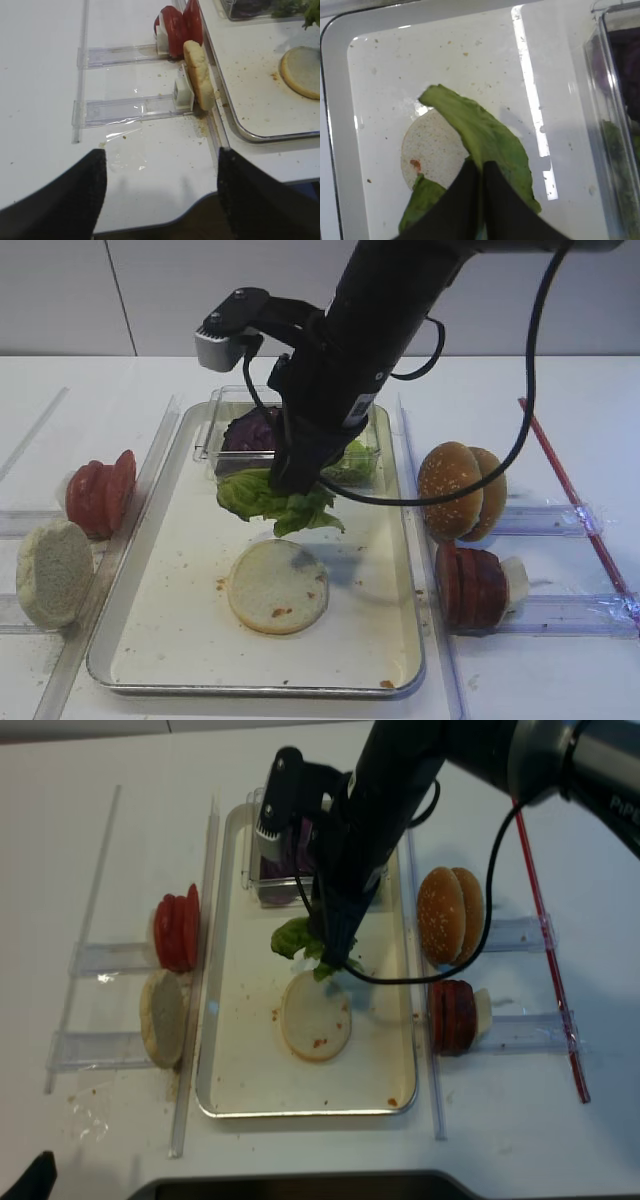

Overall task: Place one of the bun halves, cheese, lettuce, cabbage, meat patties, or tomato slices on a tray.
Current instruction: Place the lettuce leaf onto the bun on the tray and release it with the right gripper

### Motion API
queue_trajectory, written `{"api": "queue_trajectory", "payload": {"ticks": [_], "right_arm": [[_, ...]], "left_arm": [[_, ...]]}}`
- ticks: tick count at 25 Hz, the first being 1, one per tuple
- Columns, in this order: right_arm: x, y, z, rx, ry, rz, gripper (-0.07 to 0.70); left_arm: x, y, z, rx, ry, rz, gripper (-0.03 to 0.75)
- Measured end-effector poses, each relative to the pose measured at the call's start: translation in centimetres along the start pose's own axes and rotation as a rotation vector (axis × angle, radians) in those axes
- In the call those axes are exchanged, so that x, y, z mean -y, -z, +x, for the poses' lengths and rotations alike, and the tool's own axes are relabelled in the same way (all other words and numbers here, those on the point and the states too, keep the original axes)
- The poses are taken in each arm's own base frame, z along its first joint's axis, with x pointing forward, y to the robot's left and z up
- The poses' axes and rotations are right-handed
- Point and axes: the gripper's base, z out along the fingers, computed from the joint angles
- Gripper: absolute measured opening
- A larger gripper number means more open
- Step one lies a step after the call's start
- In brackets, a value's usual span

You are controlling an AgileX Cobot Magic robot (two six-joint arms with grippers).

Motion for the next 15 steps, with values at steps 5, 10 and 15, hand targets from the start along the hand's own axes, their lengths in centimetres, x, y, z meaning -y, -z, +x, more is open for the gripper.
{"api": "queue_trajectory", "payload": {"ticks": [5, 10, 15], "right_arm": [[-1.3, -1.6, 0.1, -0.016, 0.031, 0.013, 0.055], [-1.7, -2.7, 0.3, -0.018, 0.045, 0.039, 0.055], [-1.4, -3.0, 0.5, -0.013, 0.043, 0.072, 0.055]], "left_arm": [[0.0, 0.0, 0.0, 0.0, 0.0, 0.0, 0.436], [0.0, 0.0, 0.0, 0.0, 0.0, 0.0, 0.436], [0.0, 0.0, 0.0, 0.0, 0.0, 0.0, 0.436]]}}
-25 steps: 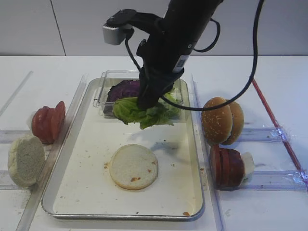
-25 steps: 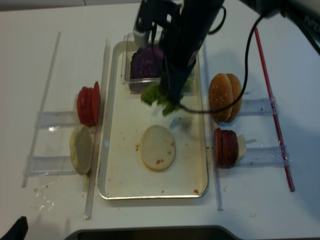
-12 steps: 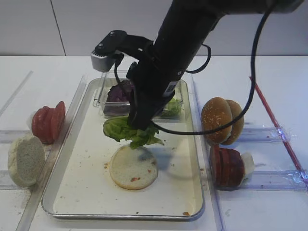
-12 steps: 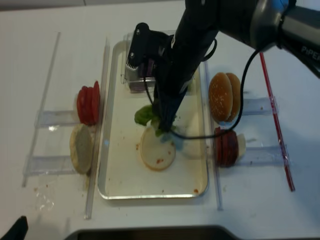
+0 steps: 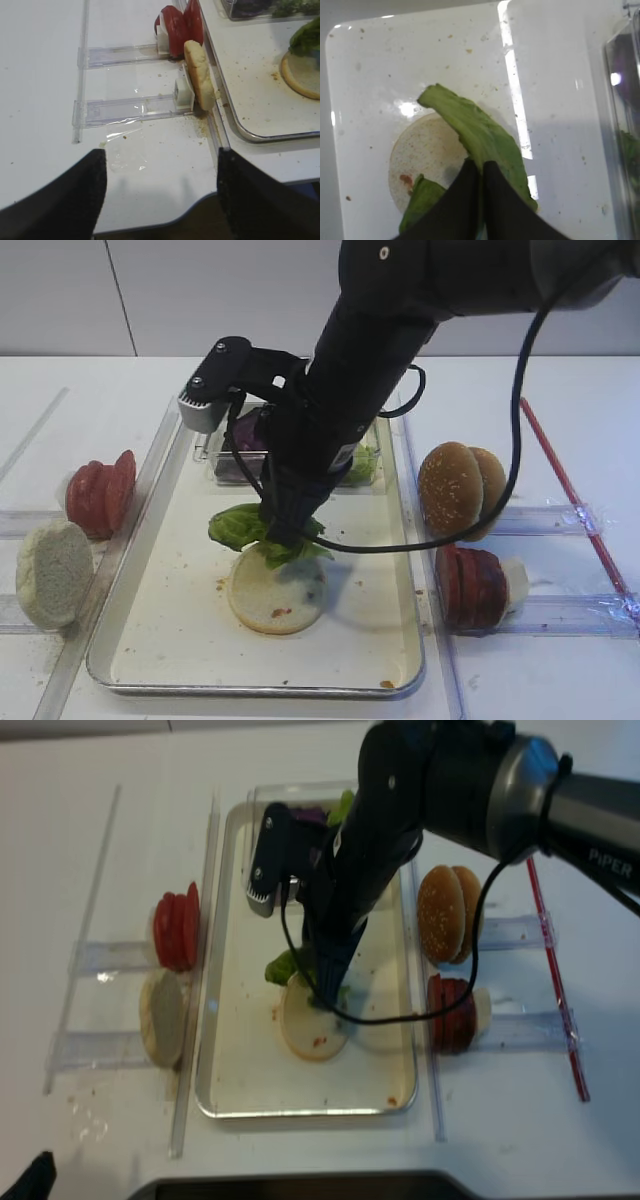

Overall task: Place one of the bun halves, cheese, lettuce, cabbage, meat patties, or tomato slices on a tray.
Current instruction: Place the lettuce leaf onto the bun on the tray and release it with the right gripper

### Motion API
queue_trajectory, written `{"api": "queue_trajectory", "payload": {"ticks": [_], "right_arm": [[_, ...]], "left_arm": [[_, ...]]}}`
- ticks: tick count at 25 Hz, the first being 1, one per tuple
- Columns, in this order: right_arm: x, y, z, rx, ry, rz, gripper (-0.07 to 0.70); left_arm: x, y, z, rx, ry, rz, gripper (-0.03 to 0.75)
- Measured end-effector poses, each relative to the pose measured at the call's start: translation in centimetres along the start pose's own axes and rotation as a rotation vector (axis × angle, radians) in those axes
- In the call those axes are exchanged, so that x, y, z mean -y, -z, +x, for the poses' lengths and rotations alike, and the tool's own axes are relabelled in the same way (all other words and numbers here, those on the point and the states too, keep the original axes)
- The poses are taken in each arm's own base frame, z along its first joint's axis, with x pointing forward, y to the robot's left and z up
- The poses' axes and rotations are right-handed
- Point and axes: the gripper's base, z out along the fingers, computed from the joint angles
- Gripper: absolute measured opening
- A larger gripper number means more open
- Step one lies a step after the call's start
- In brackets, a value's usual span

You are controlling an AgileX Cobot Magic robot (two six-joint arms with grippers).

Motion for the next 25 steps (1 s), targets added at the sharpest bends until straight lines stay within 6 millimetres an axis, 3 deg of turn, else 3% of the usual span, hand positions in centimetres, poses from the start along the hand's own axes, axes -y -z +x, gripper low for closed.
{"api": "queue_trajectory", "payload": {"ticks": [9, 15, 25], "right_arm": [[0.1, -0.1, 0.0, 0.001, 0.001, 0.011, 0.055], [-0.5, -1.3, 1.5, -0.039, -0.018, -0.025, 0.055], [-0.8, -1.5, 1.1, 0.017, -0.051, -0.049, 0.055]], "left_arm": [[0.0, 0.0, 0.0, 0.0, 0.0, 0.0, 0.436], [0.0, 0.0, 0.0, 0.0, 0.0, 0.0, 0.436], [0.0, 0.0, 0.0, 0.0, 0.0, 0.0, 0.436]]}}
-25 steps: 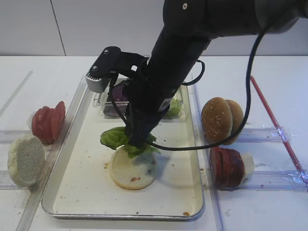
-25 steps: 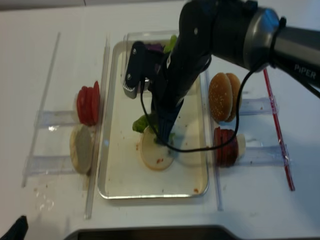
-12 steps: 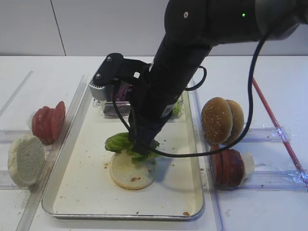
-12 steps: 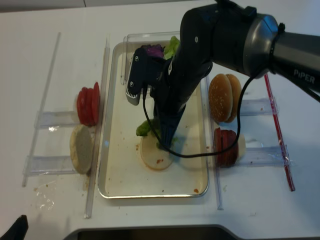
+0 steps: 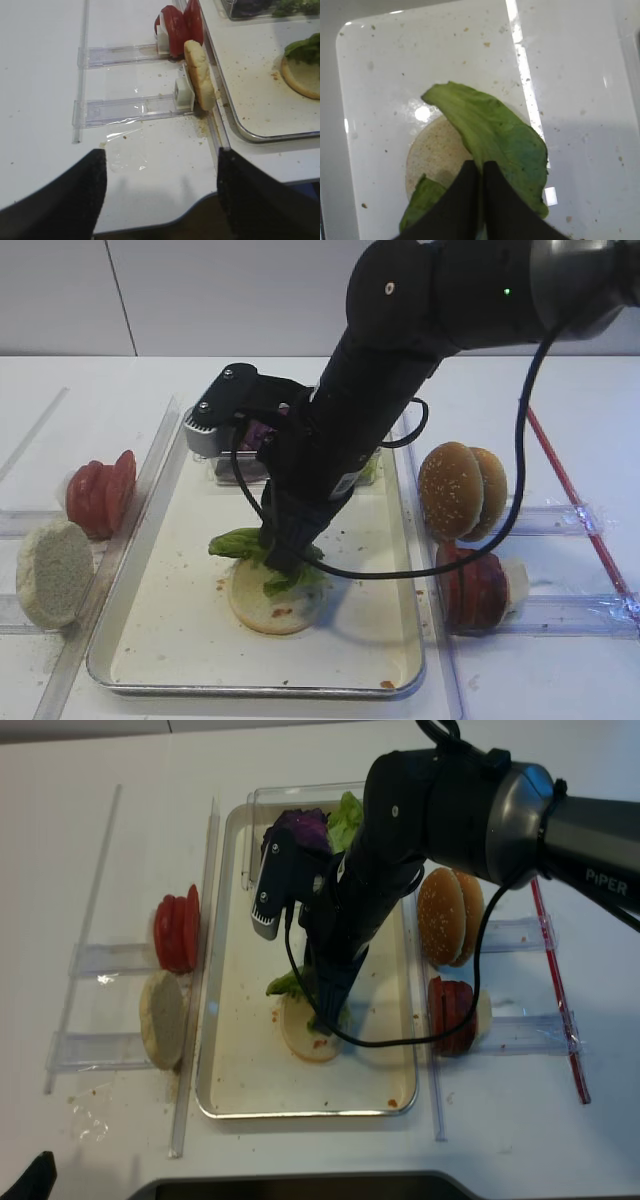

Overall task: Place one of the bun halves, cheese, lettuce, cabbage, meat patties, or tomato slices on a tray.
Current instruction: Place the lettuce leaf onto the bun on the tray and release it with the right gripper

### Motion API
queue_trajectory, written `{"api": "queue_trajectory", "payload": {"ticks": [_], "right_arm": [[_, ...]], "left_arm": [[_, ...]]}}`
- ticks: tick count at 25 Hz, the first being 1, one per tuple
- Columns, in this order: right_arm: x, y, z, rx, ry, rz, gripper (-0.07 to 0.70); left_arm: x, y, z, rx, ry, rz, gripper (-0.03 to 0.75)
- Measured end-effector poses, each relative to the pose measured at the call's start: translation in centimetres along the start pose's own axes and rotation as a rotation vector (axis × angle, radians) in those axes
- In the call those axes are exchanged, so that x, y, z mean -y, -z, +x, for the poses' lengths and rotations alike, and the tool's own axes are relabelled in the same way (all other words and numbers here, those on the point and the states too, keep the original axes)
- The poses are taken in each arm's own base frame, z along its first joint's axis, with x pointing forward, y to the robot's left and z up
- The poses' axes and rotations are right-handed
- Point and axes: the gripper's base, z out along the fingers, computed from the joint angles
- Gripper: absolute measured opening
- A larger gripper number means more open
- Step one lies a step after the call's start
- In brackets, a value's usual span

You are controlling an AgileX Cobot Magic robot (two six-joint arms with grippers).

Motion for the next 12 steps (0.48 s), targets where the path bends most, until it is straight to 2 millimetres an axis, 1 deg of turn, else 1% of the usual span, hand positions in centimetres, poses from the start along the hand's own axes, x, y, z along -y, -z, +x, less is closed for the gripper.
{"api": "queue_trajectory", "payload": {"ticks": [12], "right_arm": [[-0.23, 0.0, -0.04, 0.004, -0.011, -0.025, 0.06]], "left_arm": [[0.0, 0.0, 0.0, 0.0, 0.0, 0.0, 0.436]]}}
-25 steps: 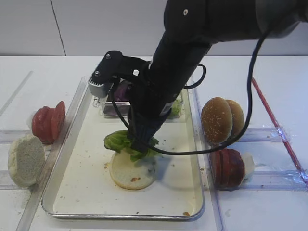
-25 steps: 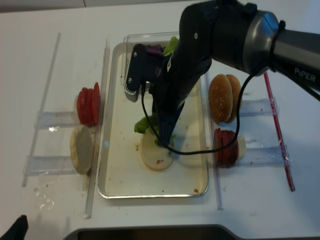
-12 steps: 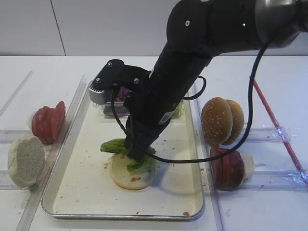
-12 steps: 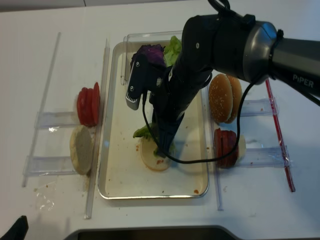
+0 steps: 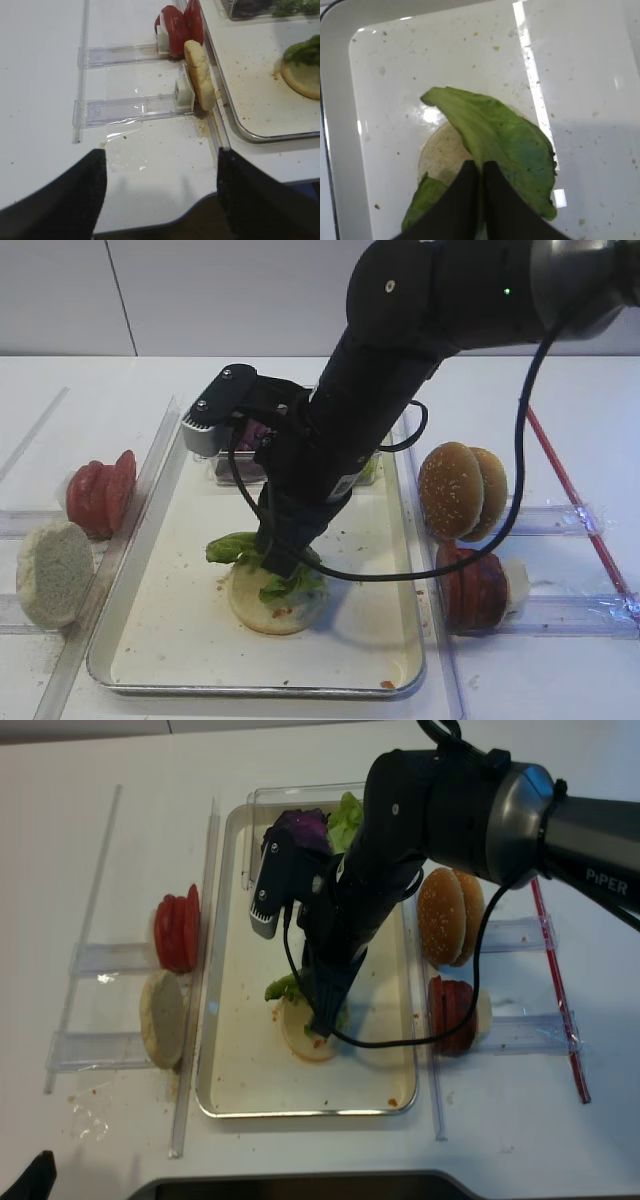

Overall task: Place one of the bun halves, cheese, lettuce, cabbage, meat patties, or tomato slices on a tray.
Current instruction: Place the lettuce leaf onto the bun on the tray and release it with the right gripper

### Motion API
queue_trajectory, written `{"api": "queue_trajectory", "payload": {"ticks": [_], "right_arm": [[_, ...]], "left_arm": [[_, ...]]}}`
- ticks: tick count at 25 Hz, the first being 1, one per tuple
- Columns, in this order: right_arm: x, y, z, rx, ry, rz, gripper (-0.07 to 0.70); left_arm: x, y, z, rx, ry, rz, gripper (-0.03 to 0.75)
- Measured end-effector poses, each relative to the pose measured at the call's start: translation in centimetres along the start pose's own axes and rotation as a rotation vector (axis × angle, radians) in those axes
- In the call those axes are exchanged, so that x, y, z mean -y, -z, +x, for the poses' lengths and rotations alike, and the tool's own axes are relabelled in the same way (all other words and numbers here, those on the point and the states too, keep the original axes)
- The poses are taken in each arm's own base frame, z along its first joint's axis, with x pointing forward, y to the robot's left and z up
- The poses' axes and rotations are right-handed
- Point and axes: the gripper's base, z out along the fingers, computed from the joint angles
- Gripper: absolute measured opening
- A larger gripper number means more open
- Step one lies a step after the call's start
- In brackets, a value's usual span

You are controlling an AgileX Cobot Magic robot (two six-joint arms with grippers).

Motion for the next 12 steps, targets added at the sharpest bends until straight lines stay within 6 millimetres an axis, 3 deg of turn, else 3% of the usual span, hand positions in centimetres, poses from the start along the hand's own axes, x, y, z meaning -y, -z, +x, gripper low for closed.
{"api": "queue_trajectory", "payload": {"ticks": [9, 12], "right_arm": [[-0.2, 0.0, 0.05, -0.006, -0.004, -0.022, 0.258], [-0.16, 0.0, 0.02, -0.002, -0.004, -0.017, 0.288]], "left_arm": [[0.0, 0.0, 0.0, 0.0, 0.0, 0.0, 0.436], [0.0, 0.0, 0.0, 0.0, 0.0, 0.0, 0.436]]}}
